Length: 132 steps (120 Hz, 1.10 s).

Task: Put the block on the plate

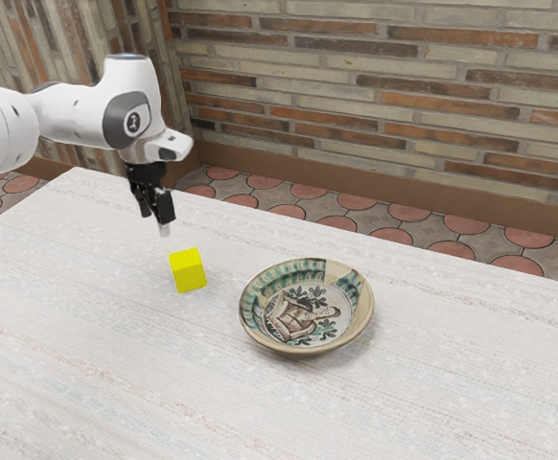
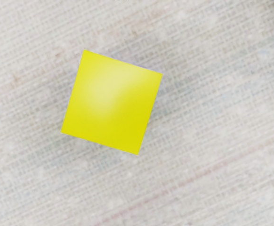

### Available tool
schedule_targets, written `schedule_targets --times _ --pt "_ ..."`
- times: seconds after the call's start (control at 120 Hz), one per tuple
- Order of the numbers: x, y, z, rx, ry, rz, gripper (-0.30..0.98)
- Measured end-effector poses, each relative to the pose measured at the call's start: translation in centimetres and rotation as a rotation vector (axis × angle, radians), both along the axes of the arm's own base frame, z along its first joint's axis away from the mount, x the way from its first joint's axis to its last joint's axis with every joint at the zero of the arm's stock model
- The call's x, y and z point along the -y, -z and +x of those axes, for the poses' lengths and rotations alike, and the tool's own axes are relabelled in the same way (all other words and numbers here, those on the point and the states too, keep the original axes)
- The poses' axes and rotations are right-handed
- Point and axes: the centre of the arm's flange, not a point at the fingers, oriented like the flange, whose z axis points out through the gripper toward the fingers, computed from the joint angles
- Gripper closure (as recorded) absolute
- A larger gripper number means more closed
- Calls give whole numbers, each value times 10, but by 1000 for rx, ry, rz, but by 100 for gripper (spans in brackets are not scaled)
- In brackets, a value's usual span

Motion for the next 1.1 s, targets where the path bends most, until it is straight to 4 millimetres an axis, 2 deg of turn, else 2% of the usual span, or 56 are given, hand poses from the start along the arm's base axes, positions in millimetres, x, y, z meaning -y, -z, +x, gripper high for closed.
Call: schedule_targets --times 0.1,0.217,0.4,0.583,0.825,0.933,0.967,1.058,1.1 --pt "4 27 9 1 79 -5 0" --pt "-2 61 18 -1 143 -8 0" --pt "4 84 26 22 230 -8 0" --pt "5 121 34 40 279 -14 0" --pt "4 151 41 75 322 -14 0" --pt "4 154 42 86 334 -16 0" --pt "4 155 42 90 337 -18 4" --pt "4 154 43 99 344 -20 25" --pt "4 154 43 102 347 -20 28"
